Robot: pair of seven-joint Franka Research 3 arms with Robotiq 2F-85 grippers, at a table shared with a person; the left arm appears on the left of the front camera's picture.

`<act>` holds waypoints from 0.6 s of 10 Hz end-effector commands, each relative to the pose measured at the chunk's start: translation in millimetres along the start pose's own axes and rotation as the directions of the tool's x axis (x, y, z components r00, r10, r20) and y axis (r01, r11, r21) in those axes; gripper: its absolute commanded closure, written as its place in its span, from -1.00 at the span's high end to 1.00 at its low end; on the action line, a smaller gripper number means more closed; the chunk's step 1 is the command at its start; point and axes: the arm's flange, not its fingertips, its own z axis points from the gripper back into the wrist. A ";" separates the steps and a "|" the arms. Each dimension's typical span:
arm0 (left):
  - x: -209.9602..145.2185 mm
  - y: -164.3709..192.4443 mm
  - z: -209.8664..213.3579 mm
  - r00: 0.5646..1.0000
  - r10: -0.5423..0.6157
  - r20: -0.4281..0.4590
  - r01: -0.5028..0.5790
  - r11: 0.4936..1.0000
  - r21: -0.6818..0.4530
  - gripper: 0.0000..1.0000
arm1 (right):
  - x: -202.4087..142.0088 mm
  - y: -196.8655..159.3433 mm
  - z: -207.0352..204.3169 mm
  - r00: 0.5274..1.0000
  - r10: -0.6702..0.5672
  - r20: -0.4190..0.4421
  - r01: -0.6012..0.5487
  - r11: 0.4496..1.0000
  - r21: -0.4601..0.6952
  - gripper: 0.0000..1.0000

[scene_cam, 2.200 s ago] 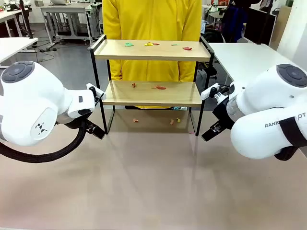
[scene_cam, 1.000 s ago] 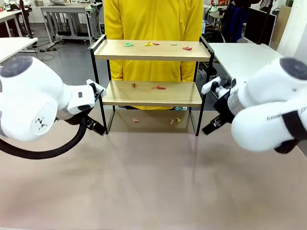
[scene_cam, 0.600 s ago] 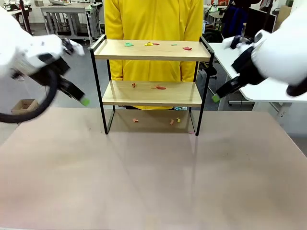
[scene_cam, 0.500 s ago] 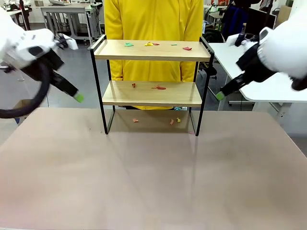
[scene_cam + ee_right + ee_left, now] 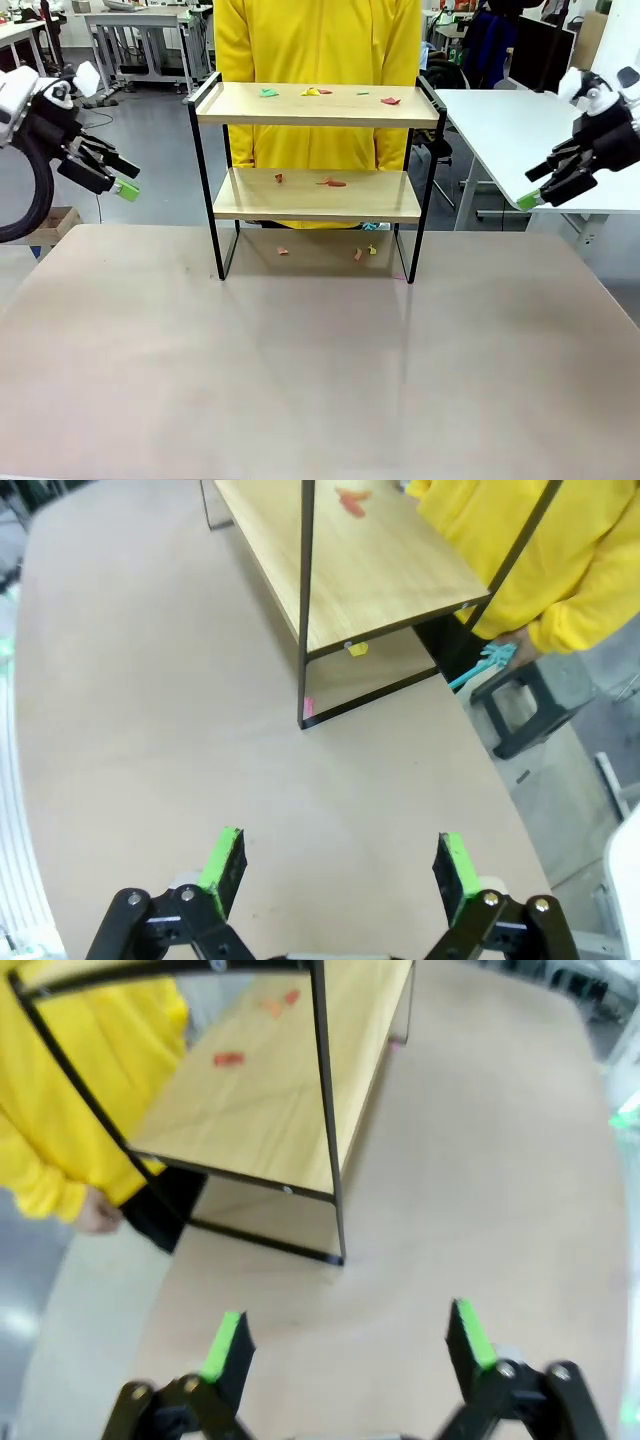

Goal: Clean the shelf.
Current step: Pick up the Duster handed by the human.

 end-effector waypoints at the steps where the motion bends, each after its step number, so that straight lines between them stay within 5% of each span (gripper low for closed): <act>1: -7.7 4.7 -2.9 0.999 0.022 0.041 -0.018 0.996 -0.092 1.00 | 13.3 8.8 0.6 0.999 -0.014 -0.030 0.014 1.000 -0.007 1.00; 2: 0.0 0.0 0.0 1.000 0.000 0.000 0.000 1.000 0.000 1.00 | 13.3 8.8 0.6 0.999 -0.014 -0.030 0.014 1.000 -0.007 1.00; 6: -6.5 2.5 -3.2 1.000 -0.010 0.010 0.010 1.000 -0.018 1.00 | 13.3 8.8 0.6 0.999 -0.014 -0.030 0.014 1.000 -0.007 1.00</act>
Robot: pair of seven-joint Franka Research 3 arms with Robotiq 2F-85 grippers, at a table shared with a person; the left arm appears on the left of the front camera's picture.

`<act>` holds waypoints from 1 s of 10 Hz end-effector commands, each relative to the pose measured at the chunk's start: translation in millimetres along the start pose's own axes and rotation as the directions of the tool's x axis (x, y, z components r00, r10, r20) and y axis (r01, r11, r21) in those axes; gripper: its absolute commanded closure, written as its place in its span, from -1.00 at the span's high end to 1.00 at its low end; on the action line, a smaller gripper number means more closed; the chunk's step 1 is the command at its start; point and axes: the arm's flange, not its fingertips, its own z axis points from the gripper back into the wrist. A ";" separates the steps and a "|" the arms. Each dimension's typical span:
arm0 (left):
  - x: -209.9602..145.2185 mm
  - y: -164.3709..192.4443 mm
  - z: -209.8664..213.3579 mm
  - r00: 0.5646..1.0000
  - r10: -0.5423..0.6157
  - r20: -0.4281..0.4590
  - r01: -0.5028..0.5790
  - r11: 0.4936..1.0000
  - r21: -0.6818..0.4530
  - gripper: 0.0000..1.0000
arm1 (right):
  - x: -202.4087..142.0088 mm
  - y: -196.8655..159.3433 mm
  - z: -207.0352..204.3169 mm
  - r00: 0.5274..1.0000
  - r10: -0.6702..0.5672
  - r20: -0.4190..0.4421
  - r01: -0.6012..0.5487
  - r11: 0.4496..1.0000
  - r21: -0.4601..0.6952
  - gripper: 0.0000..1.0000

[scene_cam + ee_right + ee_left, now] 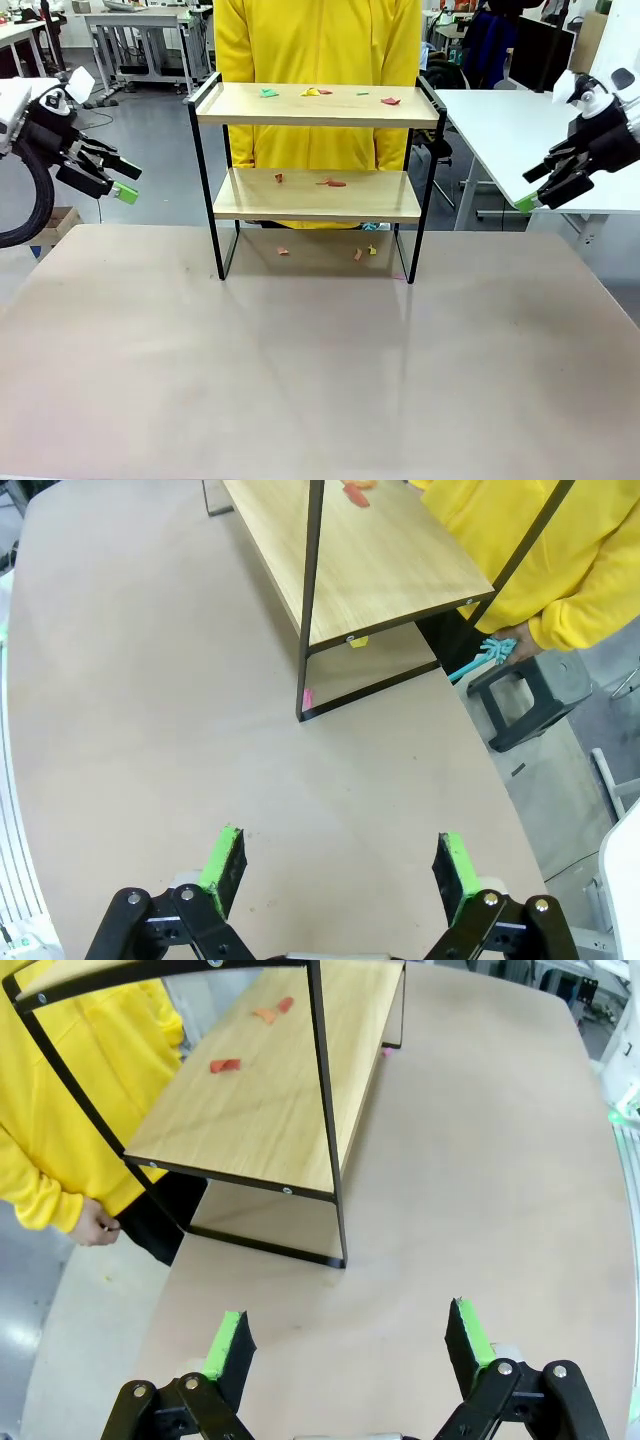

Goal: Clean the shelf.
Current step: Pick up the Duster handed by the human.

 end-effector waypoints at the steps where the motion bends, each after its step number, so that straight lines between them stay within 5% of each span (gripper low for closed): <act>1: -0.8 48.7 -4.8 0.997 0.061 0.039 -0.060 0.998 -0.025 1.00 | 0.6 0.2 -0.8 1.000 0.001 0.002 -0.001 1.000 0.001 1.00; 3: -22.7 120.9 -9.5 0.982 0.110 0.153 -0.085 0.983 -0.166 1.00 | -15.9 -83.7 -23.3 0.981 -0.011 0.193 -0.007 0.996 0.092 1.00; 5: -49.7 150.8 -13.3 0.954 0.050 0.296 0.033 0.962 -0.270 1.00 | -54.7 -129.7 -39.3 0.933 -0.033 0.359 -0.055 0.971 0.231 1.00; 10: -115.2 160.0 -39.8 0.839 -0.065 0.540 0.230 0.942 -0.244 1.00 | -134.1 -171.2 -66.7 0.780 -0.053 0.624 -0.131 0.961 0.245 1.00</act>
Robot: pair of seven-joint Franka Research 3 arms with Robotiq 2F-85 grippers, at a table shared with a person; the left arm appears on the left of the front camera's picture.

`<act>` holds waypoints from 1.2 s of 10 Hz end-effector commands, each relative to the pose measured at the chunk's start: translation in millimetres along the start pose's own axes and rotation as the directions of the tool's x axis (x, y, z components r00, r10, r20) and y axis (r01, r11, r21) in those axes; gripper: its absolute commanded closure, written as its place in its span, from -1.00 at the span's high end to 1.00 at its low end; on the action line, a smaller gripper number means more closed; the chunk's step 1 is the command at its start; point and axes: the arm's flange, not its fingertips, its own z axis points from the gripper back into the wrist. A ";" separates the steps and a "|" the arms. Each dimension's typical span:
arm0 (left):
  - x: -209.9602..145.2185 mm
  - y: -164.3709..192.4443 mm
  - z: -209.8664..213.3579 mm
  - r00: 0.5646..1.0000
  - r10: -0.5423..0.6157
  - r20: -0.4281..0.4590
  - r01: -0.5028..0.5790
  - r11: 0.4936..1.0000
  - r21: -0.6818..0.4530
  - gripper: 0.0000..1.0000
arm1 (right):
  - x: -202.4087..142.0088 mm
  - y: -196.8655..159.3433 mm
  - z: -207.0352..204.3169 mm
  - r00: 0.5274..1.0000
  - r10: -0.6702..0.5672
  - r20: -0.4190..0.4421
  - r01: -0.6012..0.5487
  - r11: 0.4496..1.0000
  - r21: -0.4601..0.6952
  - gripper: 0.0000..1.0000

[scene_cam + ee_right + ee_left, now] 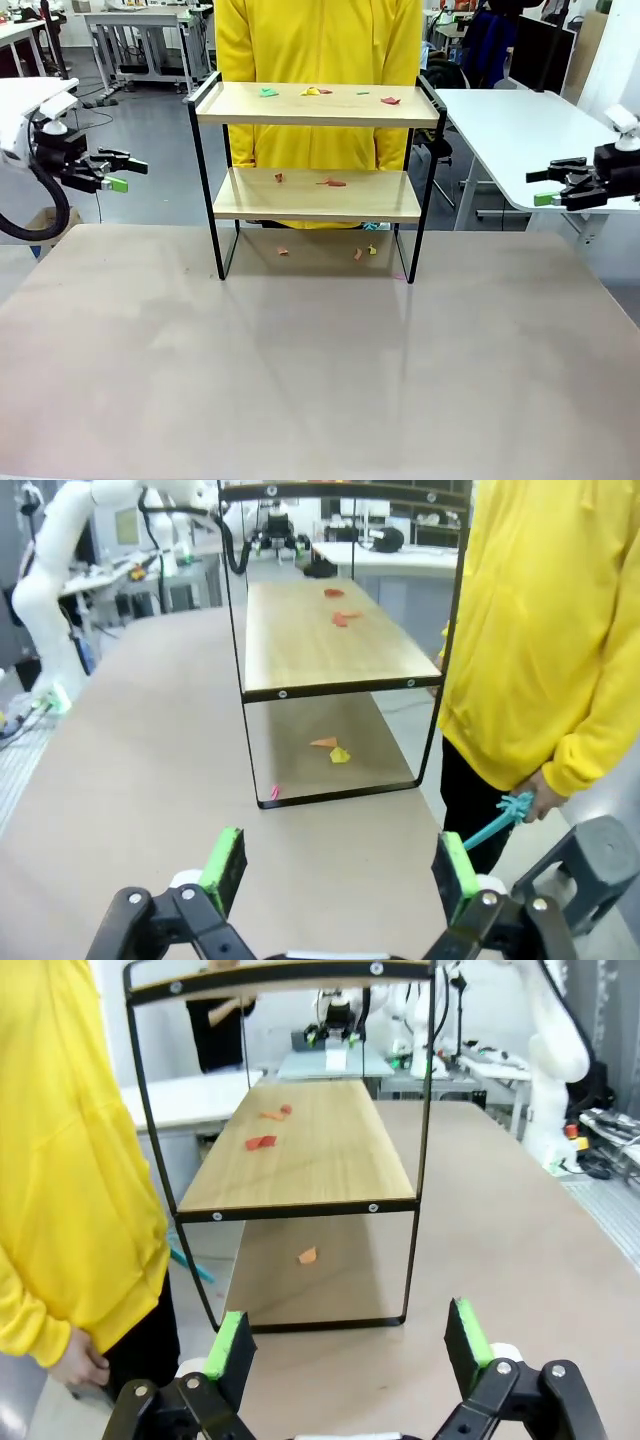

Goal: Clean the shelf.
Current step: Pick up the Duster handed by the human.

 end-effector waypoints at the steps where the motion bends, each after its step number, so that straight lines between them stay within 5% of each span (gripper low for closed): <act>1: -6.9 -4.1 -1.8 0.993 -0.071 0.097 0.072 0.997 -0.010 1.00 | -2.4 -12.4 5.8 0.997 0.016 0.081 -0.014 1.000 -0.024 1.00; 12: -19.0 -8.5 18.8 0.955 -0.015 0.295 0.026 0.999 -0.036 1.00 | -3.0 -29.5 5.0 0.982 -0.047 0.184 0.048 0.999 -0.003 1.00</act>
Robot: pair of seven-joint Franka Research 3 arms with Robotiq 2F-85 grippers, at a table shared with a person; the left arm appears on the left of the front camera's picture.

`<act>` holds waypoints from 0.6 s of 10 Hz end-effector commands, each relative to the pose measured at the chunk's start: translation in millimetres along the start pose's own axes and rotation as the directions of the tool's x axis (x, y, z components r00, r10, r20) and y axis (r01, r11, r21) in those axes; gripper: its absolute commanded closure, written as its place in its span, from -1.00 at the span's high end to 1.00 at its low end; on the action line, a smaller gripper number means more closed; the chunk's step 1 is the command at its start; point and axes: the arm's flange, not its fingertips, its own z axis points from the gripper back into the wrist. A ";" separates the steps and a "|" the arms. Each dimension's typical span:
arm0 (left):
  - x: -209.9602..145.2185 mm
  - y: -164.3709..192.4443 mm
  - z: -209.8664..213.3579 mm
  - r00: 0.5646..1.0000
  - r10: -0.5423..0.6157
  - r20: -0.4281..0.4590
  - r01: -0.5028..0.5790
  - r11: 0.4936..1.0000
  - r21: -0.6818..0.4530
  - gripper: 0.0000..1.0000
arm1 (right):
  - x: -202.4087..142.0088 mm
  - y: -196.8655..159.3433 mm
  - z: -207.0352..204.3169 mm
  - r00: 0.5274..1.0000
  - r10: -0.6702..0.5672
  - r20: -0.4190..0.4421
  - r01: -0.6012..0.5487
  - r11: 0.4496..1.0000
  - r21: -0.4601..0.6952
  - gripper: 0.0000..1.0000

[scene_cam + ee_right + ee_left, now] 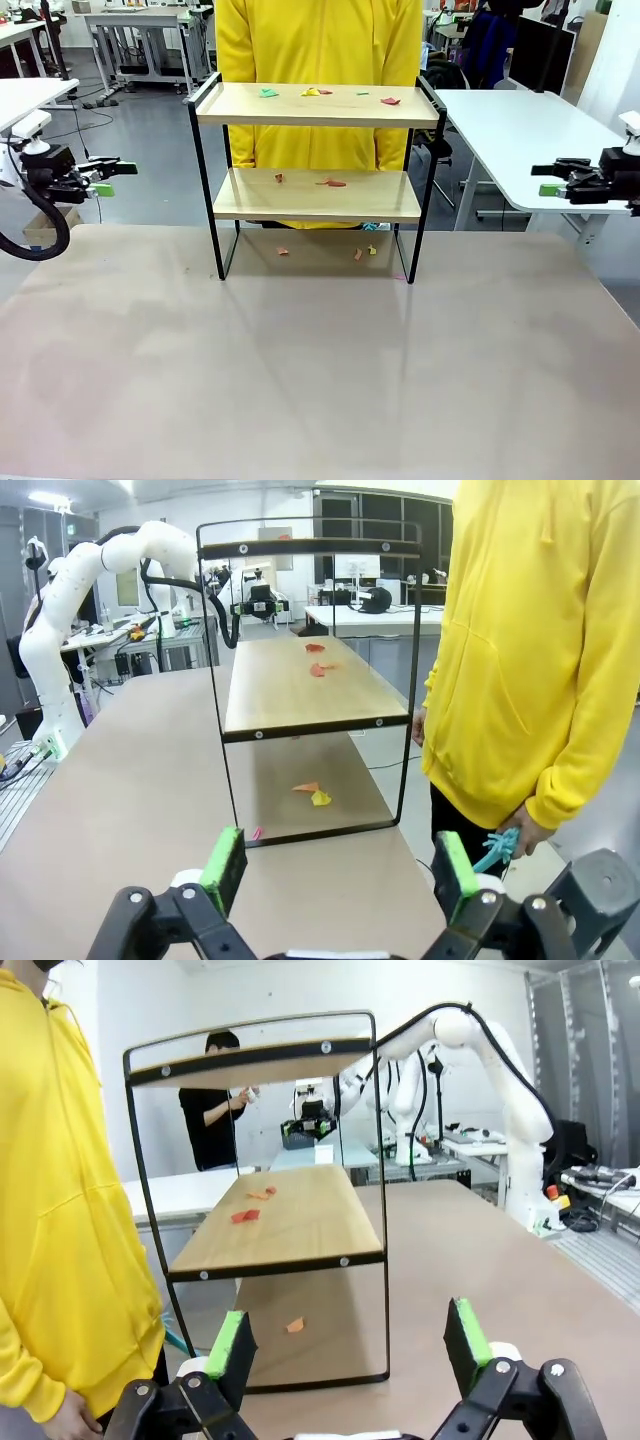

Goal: Clean the shelf.
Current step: Pick up the Duster handed by the human.

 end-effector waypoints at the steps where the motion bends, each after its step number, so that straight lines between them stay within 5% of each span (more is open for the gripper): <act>1: 11.9 5.9 5.5 0.998 0.044 0.045 -0.044 0.999 0.002 1.00 | 10.0 -7.9 -3.8 0.999 -0.027 0.028 0.027 1.000 -0.002 1.00; 6: 16.4 4.0 3.1 0.987 0.133 0.091 -0.136 0.990 0.029 1.00 | 5.4 -2.1 -2.7 1.000 -0.007 0.001 0.007 1.000 0.004 1.00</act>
